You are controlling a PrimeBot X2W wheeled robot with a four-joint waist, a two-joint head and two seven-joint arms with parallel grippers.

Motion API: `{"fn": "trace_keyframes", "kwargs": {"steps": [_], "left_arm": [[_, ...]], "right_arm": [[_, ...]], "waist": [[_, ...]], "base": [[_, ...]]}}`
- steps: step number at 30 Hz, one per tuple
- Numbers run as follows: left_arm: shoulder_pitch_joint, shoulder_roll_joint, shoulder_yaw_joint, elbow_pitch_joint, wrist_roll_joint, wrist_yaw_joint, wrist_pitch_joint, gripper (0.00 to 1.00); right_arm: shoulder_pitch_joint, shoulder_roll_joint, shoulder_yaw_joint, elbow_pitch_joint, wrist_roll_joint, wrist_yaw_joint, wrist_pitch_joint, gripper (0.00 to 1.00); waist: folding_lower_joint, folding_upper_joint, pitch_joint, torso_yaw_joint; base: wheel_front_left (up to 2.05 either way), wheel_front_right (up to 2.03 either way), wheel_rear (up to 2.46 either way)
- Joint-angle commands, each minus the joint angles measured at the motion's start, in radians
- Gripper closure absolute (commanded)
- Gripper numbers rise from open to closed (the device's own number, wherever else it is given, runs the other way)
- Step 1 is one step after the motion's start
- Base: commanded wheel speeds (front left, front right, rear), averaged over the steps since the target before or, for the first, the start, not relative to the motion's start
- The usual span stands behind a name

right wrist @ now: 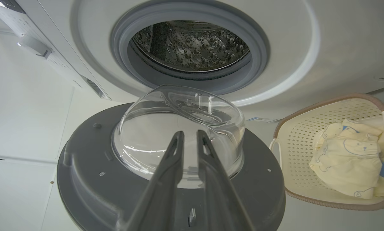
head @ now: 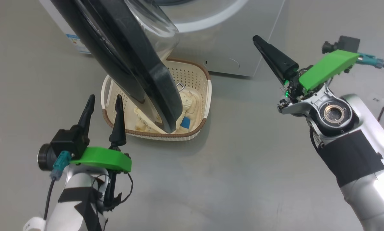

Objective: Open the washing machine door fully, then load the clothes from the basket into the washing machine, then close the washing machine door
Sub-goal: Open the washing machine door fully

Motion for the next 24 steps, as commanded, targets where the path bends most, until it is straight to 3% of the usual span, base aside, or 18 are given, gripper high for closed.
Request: {"fn": "trace_keyframes", "kwargs": {"steps": [1, 17, 20, 24], "left_arm": [[-0.001, 0.024, 0.036, -0.024, 0.007, -0.004, -0.007, 0.0], [0.046, 0.042, 0.052, 0.016, 0.005, -0.006, -0.007, 0.0], [0.055, 0.045, 0.054, 0.022, 0.003, -0.006, -0.007, 0.0], [0.072, 0.051, 0.06, 0.03, 0.001, -0.006, -0.007, 0.0]], "right_arm": [[0.002, 0.002, -0.001, -0.039, -0.015, 0.01, -0.018, 0.0], [0.107, -0.091, 0.008, 0.088, -0.42, 0.01, -0.424, 0.0], [0.117, -0.12, -0.002, 0.134, -0.576, 0.01, -0.47, 0.0], [0.152, -0.104, -0.072, 0.16, -0.757, 0.01, -0.484, 0.0]], "waist": [[0.0, -0.0001, -0.01, -0.009], [0.0, -0.0001, -0.097, -0.084], [0.0, -0.0001, -0.114, -0.095], [0.0, -0.0001, -0.14, -0.112]], "base": [[0.0, 0.0, 0.0], [0.0, 0.0, 0.0], [0.0, 0.0, 0.0], [0.0, 0.0, 0.0]]}}
